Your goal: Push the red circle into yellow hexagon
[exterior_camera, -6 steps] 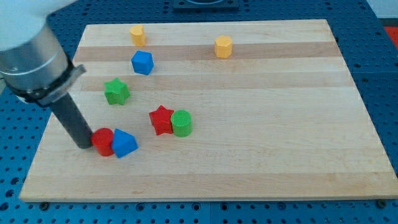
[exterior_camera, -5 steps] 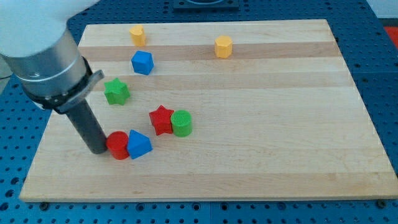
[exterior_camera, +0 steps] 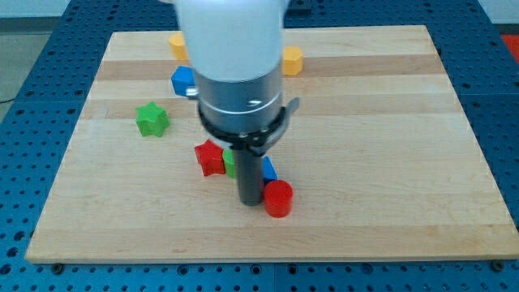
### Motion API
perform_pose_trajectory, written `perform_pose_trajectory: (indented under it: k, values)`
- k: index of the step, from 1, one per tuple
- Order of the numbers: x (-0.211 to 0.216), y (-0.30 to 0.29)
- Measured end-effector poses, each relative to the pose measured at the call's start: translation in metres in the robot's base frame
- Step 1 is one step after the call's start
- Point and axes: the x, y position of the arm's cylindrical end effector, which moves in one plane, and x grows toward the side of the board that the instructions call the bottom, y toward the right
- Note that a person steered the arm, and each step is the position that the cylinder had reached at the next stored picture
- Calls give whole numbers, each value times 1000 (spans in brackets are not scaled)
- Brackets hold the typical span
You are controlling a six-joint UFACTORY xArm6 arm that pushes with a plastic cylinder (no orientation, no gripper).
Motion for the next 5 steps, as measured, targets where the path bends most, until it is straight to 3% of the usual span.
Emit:
perform_pose_trajectory:
  k: [2,5]
  values:
    - [-2,67]
    - [17,51]
